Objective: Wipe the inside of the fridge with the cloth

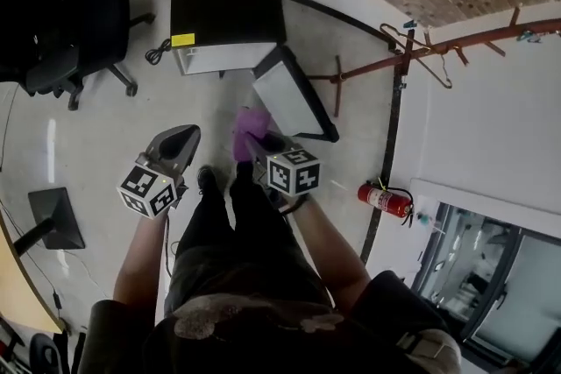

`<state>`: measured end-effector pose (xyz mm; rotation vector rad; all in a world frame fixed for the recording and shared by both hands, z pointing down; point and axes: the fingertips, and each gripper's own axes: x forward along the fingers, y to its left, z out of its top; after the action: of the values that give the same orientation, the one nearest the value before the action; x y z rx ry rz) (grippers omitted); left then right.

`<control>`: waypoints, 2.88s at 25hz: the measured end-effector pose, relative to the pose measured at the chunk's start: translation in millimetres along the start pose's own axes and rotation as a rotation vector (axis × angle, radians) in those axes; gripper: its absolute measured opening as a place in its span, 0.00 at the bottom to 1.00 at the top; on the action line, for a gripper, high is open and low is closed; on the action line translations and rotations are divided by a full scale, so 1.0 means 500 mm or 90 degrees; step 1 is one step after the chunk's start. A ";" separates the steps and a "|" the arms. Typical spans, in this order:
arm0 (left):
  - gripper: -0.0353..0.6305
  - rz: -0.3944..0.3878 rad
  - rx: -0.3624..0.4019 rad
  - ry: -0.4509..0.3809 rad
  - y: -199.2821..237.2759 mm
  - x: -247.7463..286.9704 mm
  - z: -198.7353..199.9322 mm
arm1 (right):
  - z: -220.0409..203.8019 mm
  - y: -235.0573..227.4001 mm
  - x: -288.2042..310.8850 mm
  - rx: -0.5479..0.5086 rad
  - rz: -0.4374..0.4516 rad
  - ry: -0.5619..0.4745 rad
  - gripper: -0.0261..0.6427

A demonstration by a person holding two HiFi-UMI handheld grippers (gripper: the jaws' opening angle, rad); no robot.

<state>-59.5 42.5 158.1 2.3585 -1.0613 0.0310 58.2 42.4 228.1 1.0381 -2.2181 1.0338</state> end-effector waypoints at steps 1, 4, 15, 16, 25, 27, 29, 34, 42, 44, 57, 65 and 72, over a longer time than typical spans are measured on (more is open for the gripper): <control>0.08 0.005 -0.006 -0.002 0.019 0.009 -0.004 | 0.000 -0.011 0.021 -0.001 0.003 0.005 0.15; 0.08 0.021 -0.004 -0.007 0.082 0.041 -0.020 | 0.002 -0.056 0.107 -0.008 0.022 0.012 0.15; 0.08 0.086 -0.014 -0.029 0.337 0.236 -0.157 | 0.017 -0.256 0.485 -0.017 0.071 0.027 0.15; 0.08 0.091 -0.014 -0.025 0.355 0.250 -0.172 | 0.021 -0.270 0.510 -0.013 0.077 0.019 0.15; 0.08 0.133 -0.006 -0.042 0.537 0.354 -0.305 | 0.078 -0.335 0.725 -0.045 0.164 -0.079 0.15; 0.08 0.138 -0.002 -0.048 0.572 0.366 -0.333 | 0.078 -0.339 0.762 -0.053 0.177 -0.089 0.15; 0.08 0.145 -0.003 -0.056 0.605 0.373 -0.357 | 0.080 -0.340 0.790 -0.052 0.190 -0.103 0.15; 0.08 0.148 0.015 -0.067 0.651 0.397 -0.394 | 0.090 -0.329 0.847 -0.056 0.232 -0.152 0.15; 0.08 0.151 0.051 -0.081 0.706 0.424 -0.401 | 0.144 -0.309 0.922 -0.077 0.316 -0.233 0.15; 0.08 0.142 0.061 -0.094 0.704 0.420 -0.398 | 0.165 -0.299 0.928 -0.074 0.345 -0.265 0.15; 0.08 0.154 0.124 -0.121 0.724 0.355 -0.410 | 0.213 -0.243 1.010 -0.121 0.343 -0.282 0.15; 0.08 0.138 0.131 -0.070 0.724 0.369 -0.452 | 0.155 -0.274 1.076 -0.248 0.193 -0.150 0.15; 0.08 0.124 0.122 -0.057 0.721 0.387 -0.464 | 0.122 -0.289 1.094 -0.367 0.088 -0.115 0.15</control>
<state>-132.7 -170.5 570.9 2.4341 -1.3839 0.1035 -160.1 -305.2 622.5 0.7448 -2.5357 0.3075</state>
